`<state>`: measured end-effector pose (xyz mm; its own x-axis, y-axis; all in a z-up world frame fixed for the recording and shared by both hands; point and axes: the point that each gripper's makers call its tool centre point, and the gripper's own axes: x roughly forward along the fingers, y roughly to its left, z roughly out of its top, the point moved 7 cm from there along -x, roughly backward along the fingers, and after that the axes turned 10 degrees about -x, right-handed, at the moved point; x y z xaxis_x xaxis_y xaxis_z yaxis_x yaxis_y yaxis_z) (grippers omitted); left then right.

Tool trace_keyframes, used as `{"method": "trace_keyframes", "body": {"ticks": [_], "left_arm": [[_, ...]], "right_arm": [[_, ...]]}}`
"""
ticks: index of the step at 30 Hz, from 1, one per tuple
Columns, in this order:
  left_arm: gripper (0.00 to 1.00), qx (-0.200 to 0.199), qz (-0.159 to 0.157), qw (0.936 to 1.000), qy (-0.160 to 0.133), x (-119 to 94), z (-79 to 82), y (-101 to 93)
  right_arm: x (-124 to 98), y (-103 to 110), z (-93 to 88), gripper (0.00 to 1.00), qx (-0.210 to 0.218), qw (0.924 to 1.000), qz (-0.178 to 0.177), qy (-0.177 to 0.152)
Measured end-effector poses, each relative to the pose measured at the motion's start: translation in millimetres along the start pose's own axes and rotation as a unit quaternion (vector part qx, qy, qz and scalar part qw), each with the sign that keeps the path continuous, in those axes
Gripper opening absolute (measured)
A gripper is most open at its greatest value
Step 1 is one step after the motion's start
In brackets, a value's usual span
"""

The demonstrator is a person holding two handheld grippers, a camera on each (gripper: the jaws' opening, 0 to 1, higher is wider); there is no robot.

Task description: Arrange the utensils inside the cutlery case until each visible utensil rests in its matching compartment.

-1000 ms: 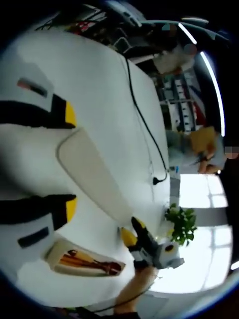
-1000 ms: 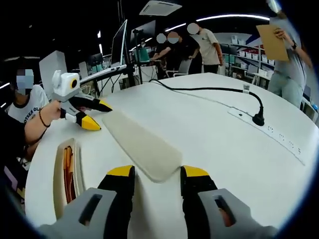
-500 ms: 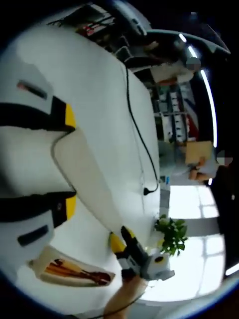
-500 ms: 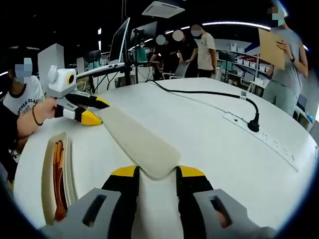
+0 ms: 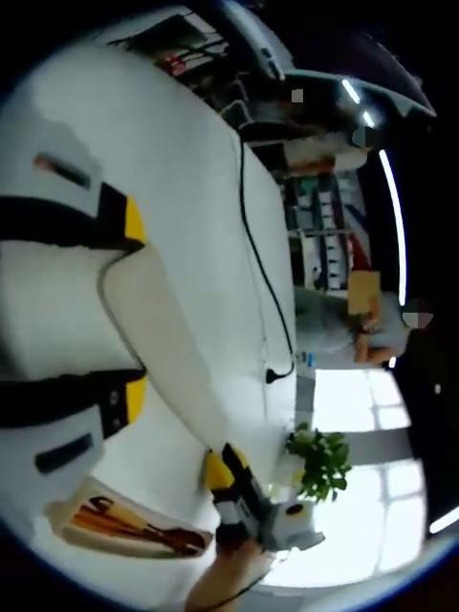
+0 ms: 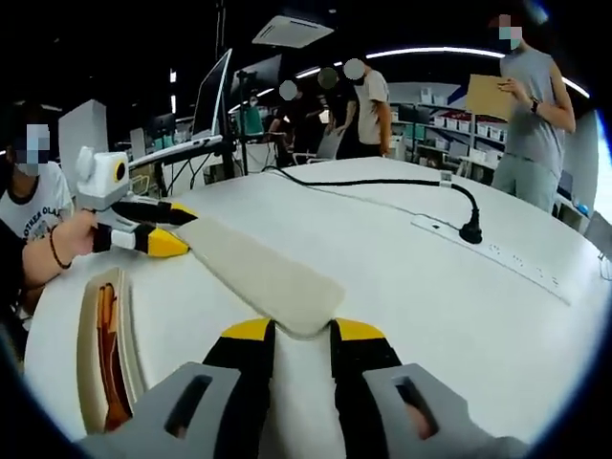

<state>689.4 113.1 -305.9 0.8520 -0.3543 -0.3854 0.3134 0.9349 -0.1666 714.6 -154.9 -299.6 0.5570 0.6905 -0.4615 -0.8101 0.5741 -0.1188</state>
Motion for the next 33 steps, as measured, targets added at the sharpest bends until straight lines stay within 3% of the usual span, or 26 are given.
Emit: {"method": "trace_keyframes", "body": {"ticks": [15, 22, 30, 33], "left_arm": [[0.56, -0.028, -0.006, 0.9996, -0.005, -8, 3.0, -5.0], [0.56, -0.037, -0.023, 0.9990, -0.014, -19, 2.5, -18.2], [0.54, -0.031, -0.040, 0.9977, -0.046, -35, 11.7, -32.9], [0.54, -0.033, -0.046, 0.9978, -0.036, -36, 10.4, -35.8]], "right_arm": [[-20, -2, 12.1, 0.20, 0.020, 0.9984, 0.011, -0.052], [-35, 1, 8.9, 0.20, 0.043, 0.9969, 0.018, -0.064], [-62, 10, 12.3, 0.20, 0.059, 0.9943, 0.013, -0.088], [-69, 14, 11.1, 0.20, 0.069, 0.9933, 0.012, -0.092]]}}
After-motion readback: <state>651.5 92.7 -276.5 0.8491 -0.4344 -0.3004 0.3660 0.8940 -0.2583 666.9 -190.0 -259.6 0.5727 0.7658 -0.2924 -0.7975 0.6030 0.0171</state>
